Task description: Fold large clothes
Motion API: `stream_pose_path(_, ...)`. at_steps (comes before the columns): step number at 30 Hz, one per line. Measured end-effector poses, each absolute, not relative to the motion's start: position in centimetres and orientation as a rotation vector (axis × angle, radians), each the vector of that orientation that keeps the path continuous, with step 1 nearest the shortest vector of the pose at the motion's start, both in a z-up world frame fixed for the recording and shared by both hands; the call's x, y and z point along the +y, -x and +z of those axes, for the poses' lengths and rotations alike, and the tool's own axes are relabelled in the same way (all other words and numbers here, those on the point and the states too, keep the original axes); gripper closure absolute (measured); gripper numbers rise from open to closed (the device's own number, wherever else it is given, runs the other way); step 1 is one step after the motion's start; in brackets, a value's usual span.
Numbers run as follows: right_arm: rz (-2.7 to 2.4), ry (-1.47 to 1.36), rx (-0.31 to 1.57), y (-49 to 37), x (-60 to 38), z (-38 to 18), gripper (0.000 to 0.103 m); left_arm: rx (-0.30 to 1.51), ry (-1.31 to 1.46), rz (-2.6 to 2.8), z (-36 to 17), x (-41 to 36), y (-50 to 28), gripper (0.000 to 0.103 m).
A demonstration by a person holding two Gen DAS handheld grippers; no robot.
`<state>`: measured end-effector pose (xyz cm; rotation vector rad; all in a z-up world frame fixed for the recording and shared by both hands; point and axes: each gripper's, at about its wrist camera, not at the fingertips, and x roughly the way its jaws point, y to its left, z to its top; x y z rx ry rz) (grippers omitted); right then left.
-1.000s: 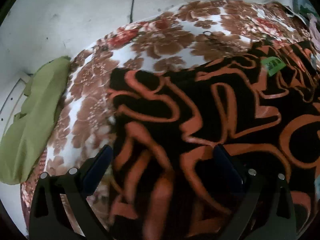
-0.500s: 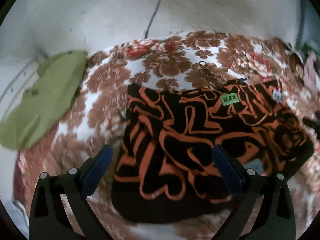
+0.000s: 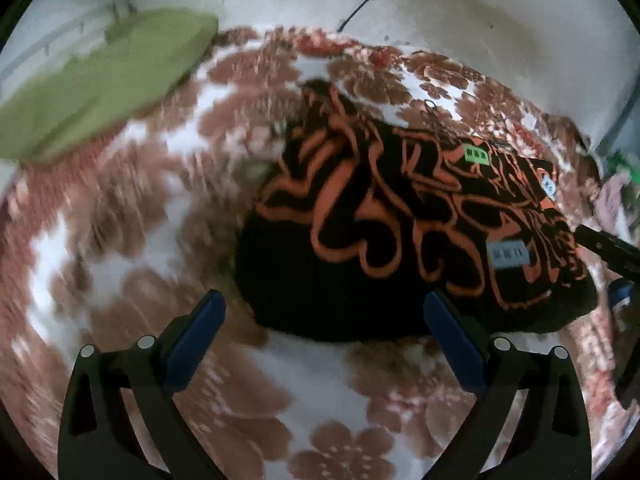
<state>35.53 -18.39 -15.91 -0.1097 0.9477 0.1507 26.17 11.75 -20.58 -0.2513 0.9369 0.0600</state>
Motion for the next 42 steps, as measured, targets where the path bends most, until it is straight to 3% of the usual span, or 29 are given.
stream_pose_path(12,0.161,0.165,0.98,-38.0,-17.9,-18.6,0.005,0.852,0.559,0.007,-26.9,13.6,-26.4,0.005)
stream_pose_path(19,0.156,0.191,0.991,-39.7,-17.9,-20.1,0.005,0.779,0.876,-0.029,-30.3,15.3,-27.3,0.006)
stream_pose_path(32,0.171,0.205,1.011,-40.3,-17.0,-23.1,0.005,0.638,0.863,-0.16,-27.2,14.0,-35.4,0.005)
stream_pose_path(37,0.18,0.196,1.018,-40.6,-17.2,-23.6,0.005,0.752,0.748,0.024,-29.1,13.8,-34.1,0.005)
stream_pose_path(42,0.191,0.199,1.015,-40.7,-17.4,-23.9,0.005,0.75,0.775,0.093,-30.7,14.4,-31.8,0.004)
